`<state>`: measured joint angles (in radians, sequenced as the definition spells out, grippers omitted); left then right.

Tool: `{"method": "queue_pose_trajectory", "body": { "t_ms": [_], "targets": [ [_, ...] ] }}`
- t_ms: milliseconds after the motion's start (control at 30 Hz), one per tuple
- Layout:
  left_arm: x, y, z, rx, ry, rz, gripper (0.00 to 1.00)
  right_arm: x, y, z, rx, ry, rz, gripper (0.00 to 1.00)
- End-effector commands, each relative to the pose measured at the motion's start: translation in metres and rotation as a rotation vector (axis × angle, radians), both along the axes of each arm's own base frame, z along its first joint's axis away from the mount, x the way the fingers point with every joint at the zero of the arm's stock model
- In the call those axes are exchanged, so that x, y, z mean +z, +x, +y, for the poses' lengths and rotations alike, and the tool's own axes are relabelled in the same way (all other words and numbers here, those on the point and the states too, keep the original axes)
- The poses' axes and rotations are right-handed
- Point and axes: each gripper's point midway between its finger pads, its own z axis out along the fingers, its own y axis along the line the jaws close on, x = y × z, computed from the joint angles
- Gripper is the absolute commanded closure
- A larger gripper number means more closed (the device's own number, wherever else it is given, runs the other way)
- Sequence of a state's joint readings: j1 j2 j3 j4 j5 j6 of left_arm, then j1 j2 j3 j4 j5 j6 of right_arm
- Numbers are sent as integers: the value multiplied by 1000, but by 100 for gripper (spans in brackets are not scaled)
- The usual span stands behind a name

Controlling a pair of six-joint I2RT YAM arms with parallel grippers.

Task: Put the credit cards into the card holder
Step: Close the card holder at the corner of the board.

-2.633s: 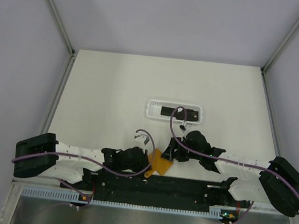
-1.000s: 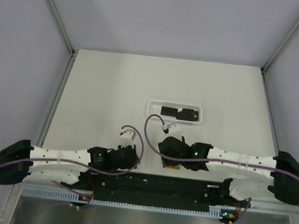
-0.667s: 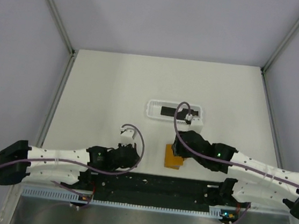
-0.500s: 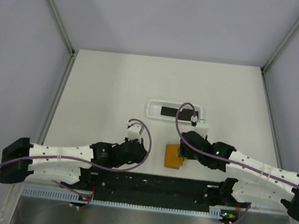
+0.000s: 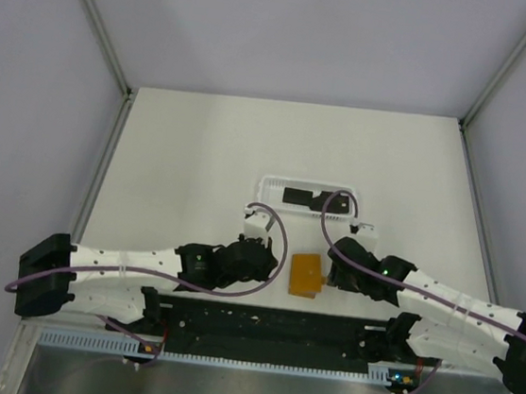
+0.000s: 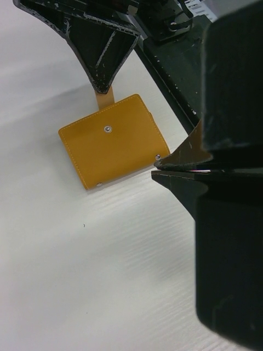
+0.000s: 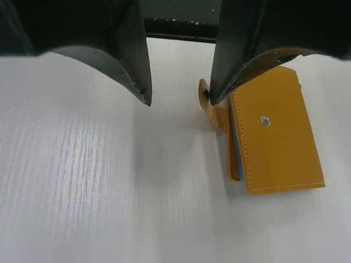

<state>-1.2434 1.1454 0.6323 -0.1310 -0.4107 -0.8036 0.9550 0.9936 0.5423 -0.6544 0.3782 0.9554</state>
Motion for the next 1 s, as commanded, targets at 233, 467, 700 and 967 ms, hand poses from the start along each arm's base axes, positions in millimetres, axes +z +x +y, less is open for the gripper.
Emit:
{"method": "queue_pose_trajectory", "body": {
  "t_ms": [233, 467, 700, 967],
  "targets": [
    [11, 4, -12, -12, -46, -15, 100, 11, 6, 25, 27, 193, -27, 67],
    [7, 3, -15, -21, -40, -9, 100, 23, 8, 30, 57, 227, -64, 88],
    [0, 3, -16, -29, -30, 4, 100, 39, 13, 40, 128, 245, -106, 100],
    [-6, 1, -15, -35, -27, 17, 100, 40, 15, 59, 180, 275, -83, 100]
  ]
}}
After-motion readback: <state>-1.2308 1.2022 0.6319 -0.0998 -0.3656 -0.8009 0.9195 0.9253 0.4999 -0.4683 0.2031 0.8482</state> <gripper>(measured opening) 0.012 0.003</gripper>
